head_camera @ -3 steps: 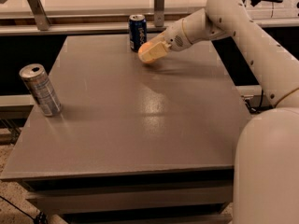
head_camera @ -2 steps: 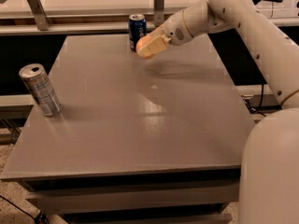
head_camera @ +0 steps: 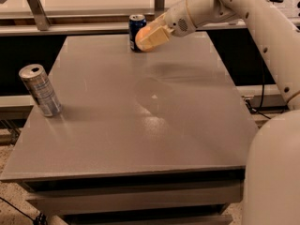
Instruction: Move orange near redbull can
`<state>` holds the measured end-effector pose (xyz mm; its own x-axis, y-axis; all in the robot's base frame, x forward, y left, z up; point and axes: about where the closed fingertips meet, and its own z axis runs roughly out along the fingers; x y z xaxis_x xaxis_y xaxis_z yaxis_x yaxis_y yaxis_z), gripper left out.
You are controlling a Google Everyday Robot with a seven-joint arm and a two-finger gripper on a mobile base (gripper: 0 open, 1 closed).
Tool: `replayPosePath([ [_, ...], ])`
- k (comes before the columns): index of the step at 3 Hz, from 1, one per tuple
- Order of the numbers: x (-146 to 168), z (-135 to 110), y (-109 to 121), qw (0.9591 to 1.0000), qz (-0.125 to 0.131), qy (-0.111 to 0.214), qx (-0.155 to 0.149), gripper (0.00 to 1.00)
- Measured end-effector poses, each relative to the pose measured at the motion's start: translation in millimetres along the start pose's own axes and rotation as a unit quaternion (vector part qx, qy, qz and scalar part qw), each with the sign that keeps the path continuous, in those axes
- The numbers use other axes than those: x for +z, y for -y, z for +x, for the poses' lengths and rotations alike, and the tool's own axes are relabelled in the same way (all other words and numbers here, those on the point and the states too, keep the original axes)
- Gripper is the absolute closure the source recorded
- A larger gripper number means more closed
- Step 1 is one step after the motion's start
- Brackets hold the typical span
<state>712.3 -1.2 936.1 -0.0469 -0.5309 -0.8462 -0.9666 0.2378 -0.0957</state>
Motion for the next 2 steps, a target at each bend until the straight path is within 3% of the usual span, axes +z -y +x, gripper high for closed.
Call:
replayPosePath([
  [1,30,-24,-43,0.997,-0.072,0.008,-0.028,1.0],
  [2,67,-54,-110,0.9829,-0.166,0.011,-0.078,1.0],
])
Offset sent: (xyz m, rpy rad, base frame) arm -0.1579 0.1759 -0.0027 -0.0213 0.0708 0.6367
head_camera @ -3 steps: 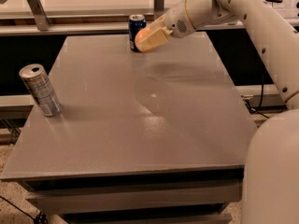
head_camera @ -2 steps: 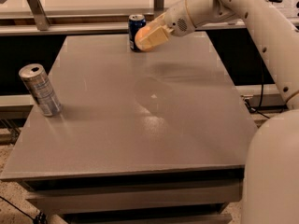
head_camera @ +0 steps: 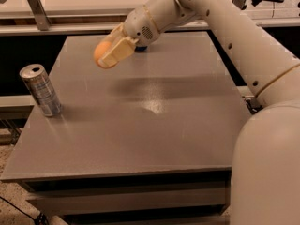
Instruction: Move orange near redbull can
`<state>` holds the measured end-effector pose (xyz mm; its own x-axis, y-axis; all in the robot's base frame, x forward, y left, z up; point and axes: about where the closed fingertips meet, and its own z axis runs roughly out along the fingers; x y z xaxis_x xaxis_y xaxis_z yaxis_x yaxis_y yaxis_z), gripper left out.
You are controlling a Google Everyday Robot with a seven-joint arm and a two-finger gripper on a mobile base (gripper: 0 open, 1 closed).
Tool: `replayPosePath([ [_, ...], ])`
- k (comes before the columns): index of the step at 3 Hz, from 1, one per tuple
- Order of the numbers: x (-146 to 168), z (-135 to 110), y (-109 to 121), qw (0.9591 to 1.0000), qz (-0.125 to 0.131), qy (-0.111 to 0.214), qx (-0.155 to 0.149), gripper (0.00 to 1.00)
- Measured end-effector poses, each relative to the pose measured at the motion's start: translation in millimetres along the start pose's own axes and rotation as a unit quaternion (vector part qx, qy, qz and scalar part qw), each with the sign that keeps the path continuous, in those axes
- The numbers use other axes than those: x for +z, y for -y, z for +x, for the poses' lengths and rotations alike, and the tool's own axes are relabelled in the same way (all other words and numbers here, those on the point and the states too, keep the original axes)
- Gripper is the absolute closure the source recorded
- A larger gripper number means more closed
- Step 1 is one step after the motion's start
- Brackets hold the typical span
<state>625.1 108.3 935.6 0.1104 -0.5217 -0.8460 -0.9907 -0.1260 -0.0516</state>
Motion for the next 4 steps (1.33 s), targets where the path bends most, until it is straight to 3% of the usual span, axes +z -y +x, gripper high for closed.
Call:
replayPosePath([
  [1,47,-22,-38,0.9964,-0.073,-0.002,-0.042,1.0],
  [2,77,-25,-61,0.9916,-0.114,-0.009,-0.061,1.0],
  [4,106,-14,-75,0.9875,-0.139,-0.025,-0.07,0.58],
])
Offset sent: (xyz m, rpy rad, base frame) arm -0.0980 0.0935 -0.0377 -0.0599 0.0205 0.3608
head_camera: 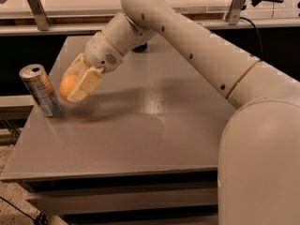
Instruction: Move orange near redbull can
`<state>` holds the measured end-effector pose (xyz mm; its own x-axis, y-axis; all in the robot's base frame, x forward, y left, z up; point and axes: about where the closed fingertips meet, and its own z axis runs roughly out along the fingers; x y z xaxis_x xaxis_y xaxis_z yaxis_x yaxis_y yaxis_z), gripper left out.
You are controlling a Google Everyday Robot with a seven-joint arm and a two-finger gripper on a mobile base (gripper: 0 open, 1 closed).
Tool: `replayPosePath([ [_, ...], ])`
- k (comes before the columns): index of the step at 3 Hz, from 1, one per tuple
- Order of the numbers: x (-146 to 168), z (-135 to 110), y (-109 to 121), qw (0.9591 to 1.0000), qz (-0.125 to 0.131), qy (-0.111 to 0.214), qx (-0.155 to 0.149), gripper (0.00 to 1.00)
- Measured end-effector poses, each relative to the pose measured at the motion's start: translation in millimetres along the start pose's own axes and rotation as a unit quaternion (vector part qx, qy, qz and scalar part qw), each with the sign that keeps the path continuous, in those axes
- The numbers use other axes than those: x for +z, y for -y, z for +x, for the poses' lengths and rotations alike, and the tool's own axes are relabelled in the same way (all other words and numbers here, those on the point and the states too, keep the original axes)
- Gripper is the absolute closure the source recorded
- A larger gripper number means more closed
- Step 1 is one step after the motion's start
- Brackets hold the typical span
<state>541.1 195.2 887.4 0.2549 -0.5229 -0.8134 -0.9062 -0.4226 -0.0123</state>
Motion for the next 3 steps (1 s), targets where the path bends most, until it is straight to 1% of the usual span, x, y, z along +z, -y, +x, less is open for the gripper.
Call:
replayPosePath([
  [1,8.3,7.6,-2.2,1.0,-0.002,0.0,0.005,0.35],
  [2,10.7,6.9,-2.2,1.0,-0.004,0.0,0.004,0.12],
  [3,13.0,6.4,-2.3,1.0,-0.006,0.0,0.004,0.0],
])
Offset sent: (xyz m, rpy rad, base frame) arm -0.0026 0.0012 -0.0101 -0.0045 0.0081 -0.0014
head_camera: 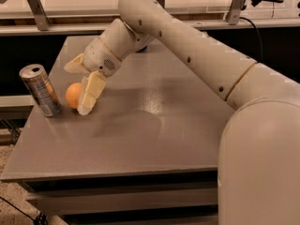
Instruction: Move orange near redbull can
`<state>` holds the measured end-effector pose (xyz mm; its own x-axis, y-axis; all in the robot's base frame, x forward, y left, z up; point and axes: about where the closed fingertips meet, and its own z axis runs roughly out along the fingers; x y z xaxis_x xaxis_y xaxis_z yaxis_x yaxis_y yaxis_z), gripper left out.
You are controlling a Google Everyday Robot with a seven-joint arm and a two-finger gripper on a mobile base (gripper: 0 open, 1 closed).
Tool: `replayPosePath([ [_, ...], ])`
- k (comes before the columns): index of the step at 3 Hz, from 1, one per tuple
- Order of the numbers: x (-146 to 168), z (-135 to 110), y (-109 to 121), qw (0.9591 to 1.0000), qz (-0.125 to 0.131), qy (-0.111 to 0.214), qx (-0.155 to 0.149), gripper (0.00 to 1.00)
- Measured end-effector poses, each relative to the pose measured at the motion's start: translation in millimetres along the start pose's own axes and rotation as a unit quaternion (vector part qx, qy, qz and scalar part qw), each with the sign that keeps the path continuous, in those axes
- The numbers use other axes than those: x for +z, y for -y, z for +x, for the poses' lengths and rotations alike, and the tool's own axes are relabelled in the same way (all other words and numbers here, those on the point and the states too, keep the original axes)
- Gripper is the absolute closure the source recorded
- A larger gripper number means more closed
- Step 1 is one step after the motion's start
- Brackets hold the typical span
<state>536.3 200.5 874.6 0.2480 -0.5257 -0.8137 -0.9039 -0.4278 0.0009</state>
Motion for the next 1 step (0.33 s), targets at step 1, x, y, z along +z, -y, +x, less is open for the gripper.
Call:
replayPosePath([
  [1,0.1,0.0,0.0,1.0,0.0,0.0,0.0,0.0],
])
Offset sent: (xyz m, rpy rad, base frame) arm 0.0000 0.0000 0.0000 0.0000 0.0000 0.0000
